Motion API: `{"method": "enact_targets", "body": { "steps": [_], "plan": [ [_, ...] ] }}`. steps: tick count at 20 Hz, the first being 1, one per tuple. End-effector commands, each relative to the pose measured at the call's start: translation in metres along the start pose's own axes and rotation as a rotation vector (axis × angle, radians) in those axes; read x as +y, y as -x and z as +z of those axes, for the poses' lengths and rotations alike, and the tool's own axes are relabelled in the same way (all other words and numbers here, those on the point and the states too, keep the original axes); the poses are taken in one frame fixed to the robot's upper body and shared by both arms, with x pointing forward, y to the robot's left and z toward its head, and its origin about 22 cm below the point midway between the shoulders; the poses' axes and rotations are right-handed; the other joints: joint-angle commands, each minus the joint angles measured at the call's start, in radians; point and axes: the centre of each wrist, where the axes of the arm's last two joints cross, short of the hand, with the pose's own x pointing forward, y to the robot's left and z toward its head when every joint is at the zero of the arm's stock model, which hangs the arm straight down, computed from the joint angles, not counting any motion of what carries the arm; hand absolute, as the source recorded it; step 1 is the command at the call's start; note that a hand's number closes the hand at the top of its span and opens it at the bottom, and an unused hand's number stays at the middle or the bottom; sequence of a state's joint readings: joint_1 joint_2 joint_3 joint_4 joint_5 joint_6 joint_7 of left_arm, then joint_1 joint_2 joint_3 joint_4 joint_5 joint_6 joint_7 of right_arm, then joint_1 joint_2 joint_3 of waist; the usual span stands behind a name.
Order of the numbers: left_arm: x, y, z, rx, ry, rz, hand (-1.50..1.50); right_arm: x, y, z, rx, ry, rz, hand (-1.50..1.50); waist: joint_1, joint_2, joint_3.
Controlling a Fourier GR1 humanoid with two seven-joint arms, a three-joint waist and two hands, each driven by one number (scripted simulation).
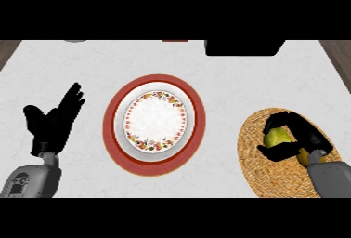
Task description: Pick the pear from the placemat and place it in the plate
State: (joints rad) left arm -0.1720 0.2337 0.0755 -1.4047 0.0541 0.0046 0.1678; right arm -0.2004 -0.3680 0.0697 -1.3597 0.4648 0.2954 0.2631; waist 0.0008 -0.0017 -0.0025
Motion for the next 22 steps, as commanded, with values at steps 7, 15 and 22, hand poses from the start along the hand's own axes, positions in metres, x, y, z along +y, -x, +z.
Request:
{"method": "enact_targets", "body": {
  "steps": [7, 15, 22],
  "plan": [
    [-0.022, -0.006, -0.005, -0.028, 0.069, -0.009, 0.0, 0.105, -0.174, 0.01, -0.253, 0.055, 0.11, 1.5, 0.086, 0.001, -0.004],
    [-0.04, -0.011, -0.012, -0.021, 0.13, -0.021, 0.0, 0.113, -0.263, 0.032, -0.35, 0.391, 0.25, 1.5, 0.145, -0.007, -0.005],
    [-0.04, -0.008, -0.014, -0.003, 0.125, -0.034, 0.0, 0.112, -0.314, 0.047, -0.277, 0.777, 0.264, 1.5, 0.124, -0.012, -0.006]
  ]
}}
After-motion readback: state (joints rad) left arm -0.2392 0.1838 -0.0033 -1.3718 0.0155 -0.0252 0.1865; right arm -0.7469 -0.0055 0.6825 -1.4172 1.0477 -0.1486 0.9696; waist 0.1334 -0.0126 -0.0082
